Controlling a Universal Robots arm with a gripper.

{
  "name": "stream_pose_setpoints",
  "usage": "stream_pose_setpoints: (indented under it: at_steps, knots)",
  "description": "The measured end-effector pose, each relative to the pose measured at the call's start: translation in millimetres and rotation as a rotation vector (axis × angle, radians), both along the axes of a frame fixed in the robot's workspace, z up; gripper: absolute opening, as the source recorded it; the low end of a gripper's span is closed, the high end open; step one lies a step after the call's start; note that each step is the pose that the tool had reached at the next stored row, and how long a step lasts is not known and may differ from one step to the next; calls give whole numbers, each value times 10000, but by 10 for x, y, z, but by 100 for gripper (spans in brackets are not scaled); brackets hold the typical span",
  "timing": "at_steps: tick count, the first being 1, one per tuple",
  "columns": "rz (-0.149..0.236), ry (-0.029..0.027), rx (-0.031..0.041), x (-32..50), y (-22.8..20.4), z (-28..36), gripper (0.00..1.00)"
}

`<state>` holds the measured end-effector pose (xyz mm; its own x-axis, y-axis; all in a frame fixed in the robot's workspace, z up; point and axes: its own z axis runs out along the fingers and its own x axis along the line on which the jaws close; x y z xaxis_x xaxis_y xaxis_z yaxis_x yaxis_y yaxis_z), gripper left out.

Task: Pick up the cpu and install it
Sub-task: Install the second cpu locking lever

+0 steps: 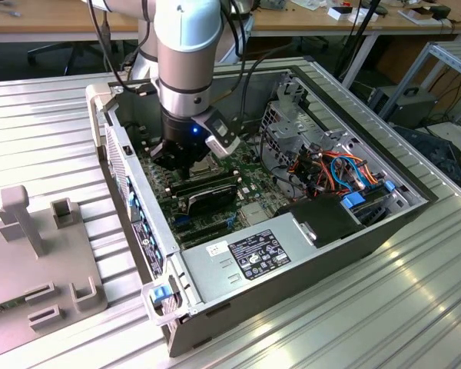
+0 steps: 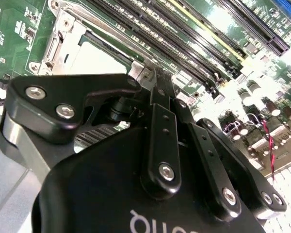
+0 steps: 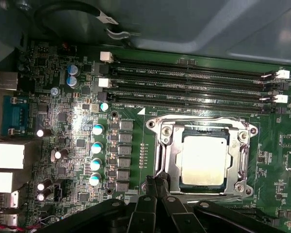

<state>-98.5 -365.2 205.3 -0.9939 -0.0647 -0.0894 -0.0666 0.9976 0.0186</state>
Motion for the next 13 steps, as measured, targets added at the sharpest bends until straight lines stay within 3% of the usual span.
stream_pose_setpoints:
  at_steps: [3,7,11,12,13]
  knots:
    - [-3,-21,66,-5,0,0,11]
    - [-39,-18,73,-6,-2,12,11]
    - [-65,-16,75,-5,-1,140,11]
    - [-71,-12,74,-5,-1,213,11]
    - [-72,-9,75,-5,-1,247,11]
